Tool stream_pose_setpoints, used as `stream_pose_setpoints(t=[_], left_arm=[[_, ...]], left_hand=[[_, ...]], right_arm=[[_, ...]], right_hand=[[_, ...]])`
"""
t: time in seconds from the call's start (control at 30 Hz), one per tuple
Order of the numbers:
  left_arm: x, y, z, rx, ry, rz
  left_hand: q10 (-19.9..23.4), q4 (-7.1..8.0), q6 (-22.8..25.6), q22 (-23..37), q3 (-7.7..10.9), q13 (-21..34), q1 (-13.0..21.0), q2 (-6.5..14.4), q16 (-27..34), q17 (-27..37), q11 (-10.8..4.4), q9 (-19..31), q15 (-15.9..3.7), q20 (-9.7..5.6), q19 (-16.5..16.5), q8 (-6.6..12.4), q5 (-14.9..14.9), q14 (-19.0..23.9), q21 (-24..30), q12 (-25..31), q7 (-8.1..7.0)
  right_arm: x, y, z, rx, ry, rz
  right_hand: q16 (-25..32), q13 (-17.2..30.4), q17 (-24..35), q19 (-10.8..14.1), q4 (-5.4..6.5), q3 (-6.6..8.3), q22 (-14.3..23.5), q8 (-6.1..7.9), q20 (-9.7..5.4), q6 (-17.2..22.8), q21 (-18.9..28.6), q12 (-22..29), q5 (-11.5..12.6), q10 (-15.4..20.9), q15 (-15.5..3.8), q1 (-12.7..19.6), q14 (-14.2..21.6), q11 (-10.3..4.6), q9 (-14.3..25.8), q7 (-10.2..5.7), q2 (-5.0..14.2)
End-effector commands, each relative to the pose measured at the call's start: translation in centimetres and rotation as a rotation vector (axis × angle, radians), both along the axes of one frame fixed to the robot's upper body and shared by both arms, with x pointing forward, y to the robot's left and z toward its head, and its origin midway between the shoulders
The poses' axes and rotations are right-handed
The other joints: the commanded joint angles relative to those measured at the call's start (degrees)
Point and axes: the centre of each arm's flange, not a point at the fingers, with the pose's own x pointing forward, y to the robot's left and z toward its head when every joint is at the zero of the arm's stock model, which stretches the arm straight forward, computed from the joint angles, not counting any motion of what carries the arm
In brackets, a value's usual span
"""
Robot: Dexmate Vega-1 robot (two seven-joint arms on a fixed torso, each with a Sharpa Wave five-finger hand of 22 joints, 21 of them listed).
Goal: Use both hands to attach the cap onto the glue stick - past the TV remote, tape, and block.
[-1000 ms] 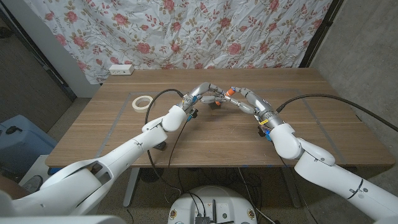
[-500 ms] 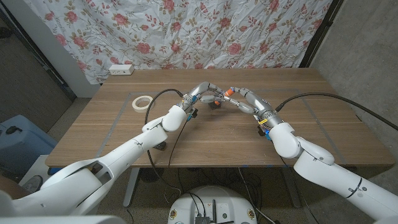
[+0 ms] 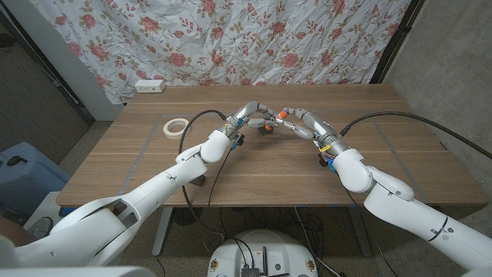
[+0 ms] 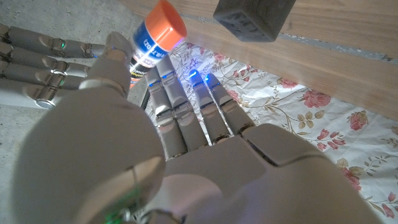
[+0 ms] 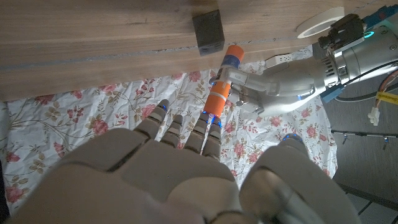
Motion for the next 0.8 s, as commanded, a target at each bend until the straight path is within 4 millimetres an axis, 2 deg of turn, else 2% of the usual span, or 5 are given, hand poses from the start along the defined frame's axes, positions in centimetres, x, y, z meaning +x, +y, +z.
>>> stream_pose_setpoints(t=[0.03, 0.8], left_arm=[[-0.14, -0.29, 0.08, 0.011, -0.009, -0.004], [-0.20, -0.32, 0.27, 0.015, -0.017, 0.006]], left_hand=[[4.24, 1.59, 3.12, 0.26, 1.60, 0.26, 3.65, 4.24, 0.27, 0.07, -4.03, 1.34, -8.66, -0.39, -0.06, 1.75, 0.15, 0.72, 0.15, -0.05, -1.01], [5.37, 1.58, 3.44, 0.27, 1.65, 0.27, 4.65, 4.59, 0.21, 0.16, -3.91, 1.40, -9.13, -0.68, -0.18, 1.86, 0.02, 1.09, 0.13, 0.18, -0.69]], right_arm=[[0.16, 0.32, -0.03, -0.011, 0.026, 0.035], [0.43, 0.51, -0.29, -0.022, 0.052, 0.037]], right_hand=[[0.22, 0.32, -0.06, 0.45, -0.26, 0.06, 0.29, 0.46, 0.20, 0.97, 0.22, 0.28, -0.05, 1.00, -0.22, -0.43, 0.46, 0.03, 0.25, 0.07, 0.24], [0.45, 0.39, -0.15, 0.78, -0.43, 0.01, 0.30, 0.45, 0.03, 1.95, 0.24, 0.15, -0.08, 1.68, -0.34, -0.68, 1.21, -0.05, 0.28, 0.15, 0.38]])
